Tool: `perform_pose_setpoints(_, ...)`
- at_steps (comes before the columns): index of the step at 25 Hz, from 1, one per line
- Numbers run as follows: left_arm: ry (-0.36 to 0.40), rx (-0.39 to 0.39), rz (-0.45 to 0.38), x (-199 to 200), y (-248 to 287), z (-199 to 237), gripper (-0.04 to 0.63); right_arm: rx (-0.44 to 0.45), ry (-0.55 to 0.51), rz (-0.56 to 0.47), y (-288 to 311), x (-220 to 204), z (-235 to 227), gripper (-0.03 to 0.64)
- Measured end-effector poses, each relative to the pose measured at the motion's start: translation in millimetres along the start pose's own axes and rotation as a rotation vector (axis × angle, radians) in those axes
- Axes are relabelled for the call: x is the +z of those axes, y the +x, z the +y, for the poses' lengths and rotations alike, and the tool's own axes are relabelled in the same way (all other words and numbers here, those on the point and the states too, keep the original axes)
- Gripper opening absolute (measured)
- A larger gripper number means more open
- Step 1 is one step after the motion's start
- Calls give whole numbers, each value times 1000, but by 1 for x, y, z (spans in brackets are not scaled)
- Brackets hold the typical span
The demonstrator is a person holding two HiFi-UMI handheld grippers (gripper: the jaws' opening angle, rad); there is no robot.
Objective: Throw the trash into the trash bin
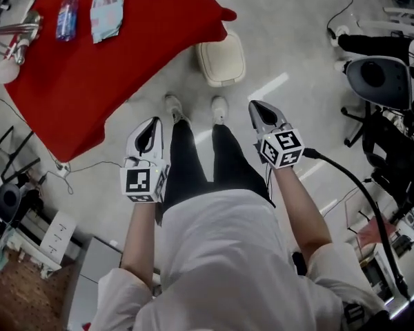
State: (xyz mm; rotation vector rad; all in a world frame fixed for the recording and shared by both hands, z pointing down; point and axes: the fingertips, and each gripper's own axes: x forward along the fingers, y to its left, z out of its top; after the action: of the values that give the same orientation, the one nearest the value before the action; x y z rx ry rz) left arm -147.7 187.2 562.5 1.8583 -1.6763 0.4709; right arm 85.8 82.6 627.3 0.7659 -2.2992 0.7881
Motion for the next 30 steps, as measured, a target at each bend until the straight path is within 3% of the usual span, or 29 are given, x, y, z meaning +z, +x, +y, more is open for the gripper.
perform_pose_setpoints(11, 31, -52, 60, -63, 61, -4, 5, -60, 102, 70, 82, -76, -46, 0)
perform_pose_setpoints(16, -60, -34, 102, -86, 77, -5, 5, -84, 125, 102, 110, -117, -63, 0)
perform_pose_setpoints(30, -11, -3, 141, -157, 131, -2, 6, -65, 98, 206, 196, -219, -106, 0)
